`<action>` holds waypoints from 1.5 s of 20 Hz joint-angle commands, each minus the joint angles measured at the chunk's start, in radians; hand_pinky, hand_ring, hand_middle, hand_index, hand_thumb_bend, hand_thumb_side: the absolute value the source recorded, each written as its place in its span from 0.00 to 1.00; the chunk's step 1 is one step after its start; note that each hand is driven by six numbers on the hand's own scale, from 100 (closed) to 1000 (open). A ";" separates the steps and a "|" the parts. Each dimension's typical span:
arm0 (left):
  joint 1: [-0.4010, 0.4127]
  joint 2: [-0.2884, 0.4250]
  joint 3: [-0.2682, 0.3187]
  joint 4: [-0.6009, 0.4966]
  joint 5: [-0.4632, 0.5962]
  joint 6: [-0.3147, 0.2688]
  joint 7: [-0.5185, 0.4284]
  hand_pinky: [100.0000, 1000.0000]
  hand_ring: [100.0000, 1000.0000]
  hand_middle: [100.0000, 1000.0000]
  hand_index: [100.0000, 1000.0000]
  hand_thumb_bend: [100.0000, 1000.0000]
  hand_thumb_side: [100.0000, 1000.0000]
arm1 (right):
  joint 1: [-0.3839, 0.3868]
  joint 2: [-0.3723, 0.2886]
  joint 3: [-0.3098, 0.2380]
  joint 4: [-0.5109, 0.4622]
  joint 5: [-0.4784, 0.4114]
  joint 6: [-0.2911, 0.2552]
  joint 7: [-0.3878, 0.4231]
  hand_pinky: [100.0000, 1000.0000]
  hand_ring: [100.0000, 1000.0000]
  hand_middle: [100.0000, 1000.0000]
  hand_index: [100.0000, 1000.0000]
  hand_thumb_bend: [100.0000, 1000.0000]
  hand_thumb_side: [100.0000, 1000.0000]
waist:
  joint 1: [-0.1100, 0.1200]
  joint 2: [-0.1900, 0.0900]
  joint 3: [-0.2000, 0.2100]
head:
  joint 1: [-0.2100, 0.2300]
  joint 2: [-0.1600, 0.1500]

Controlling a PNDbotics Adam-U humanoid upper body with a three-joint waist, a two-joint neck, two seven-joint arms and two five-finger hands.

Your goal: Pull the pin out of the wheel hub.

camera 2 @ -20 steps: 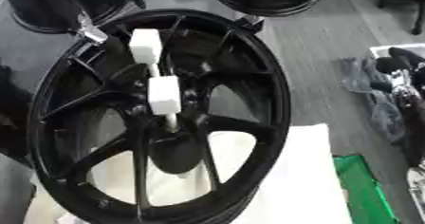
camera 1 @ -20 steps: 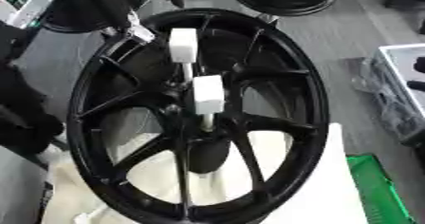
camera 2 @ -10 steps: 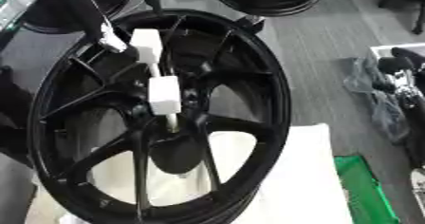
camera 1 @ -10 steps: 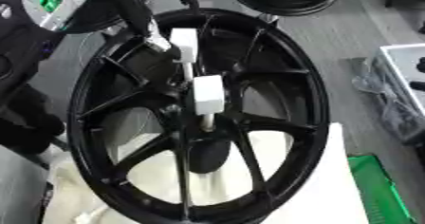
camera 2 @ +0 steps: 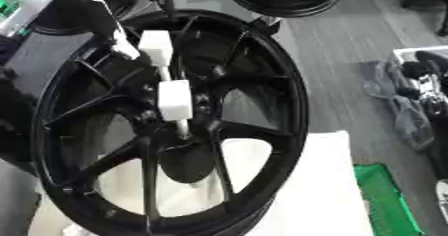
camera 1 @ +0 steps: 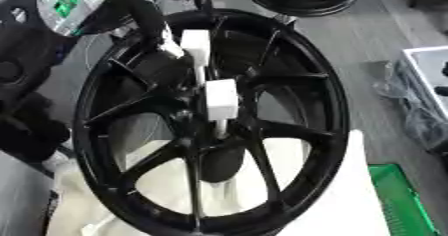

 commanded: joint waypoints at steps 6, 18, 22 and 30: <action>-0.017 -0.004 -0.002 -0.006 -0.003 -0.051 -0.068 0.89 0.87 0.79 0.82 0.38 0.34 | -0.008 -0.024 -0.001 -0.024 0.004 0.008 0.001 0.69 0.82 0.69 0.80 0.00 0.59 | -0.005 -0.022 -0.005 | 0.005 -0.016; -0.016 -0.010 -0.011 -0.007 -0.003 -0.025 -0.068 0.80 0.75 0.63 0.66 0.21 0.11 | -0.008 -0.025 -0.001 -0.024 0.007 0.017 -0.001 0.69 0.82 0.69 0.80 0.00 0.60 | -0.004 -0.022 -0.007 | 0.010 -0.010; -0.020 -0.009 -0.010 -0.020 0.028 0.006 -0.068 0.75 0.67 0.55 0.55 0.14 0.11 | -0.007 -0.024 -0.001 -0.024 0.009 0.019 0.000 0.69 0.82 0.69 0.80 0.00 0.60 | -0.005 -0.022 -0.006 | 0.012 -0.009; -0.026 0.015 -0.006 -0.079 0.065 0.035 -0.068 0.70 0.60 0.45 0.26 0.14 0.14 | -0.006 -0.027 -0.003 -0.024 0.010 0.022 -0.002 0.69 0.82 0.69 0.80 0.00 0.60 | -0.002 -0.025 -0.003 | 0.009 -0.002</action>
